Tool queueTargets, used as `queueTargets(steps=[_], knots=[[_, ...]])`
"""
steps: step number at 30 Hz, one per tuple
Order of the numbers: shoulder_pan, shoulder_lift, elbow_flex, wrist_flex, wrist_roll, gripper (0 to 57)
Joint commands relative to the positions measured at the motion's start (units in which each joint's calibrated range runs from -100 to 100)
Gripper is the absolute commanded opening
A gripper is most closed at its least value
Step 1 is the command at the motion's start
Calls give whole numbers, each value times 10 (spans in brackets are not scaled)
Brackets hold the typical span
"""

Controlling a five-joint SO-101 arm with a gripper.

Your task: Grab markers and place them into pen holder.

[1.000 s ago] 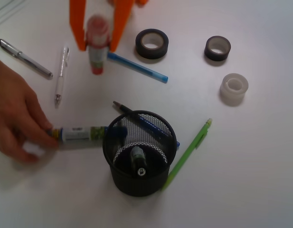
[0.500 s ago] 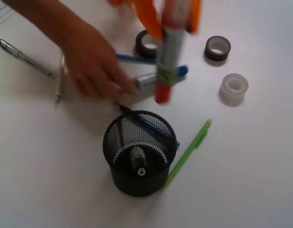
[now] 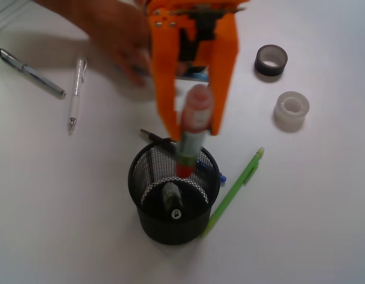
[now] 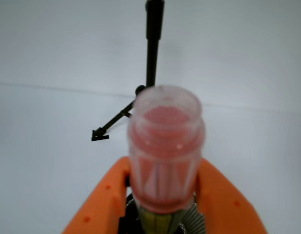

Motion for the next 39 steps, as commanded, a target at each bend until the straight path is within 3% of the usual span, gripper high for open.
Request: queueTargets(steps=[1,14,16,20,22,30,39], knots=[[1,-9,-24,3,3,4],[4,-8,-24,9,3,9],[4,-8,-24,9,3,44],[1,-9,-24,8,3,200],[0,-9,-24,7,3,246],[4,-16,-25,8,6,247],[19,-85,-26,114,82,250]])
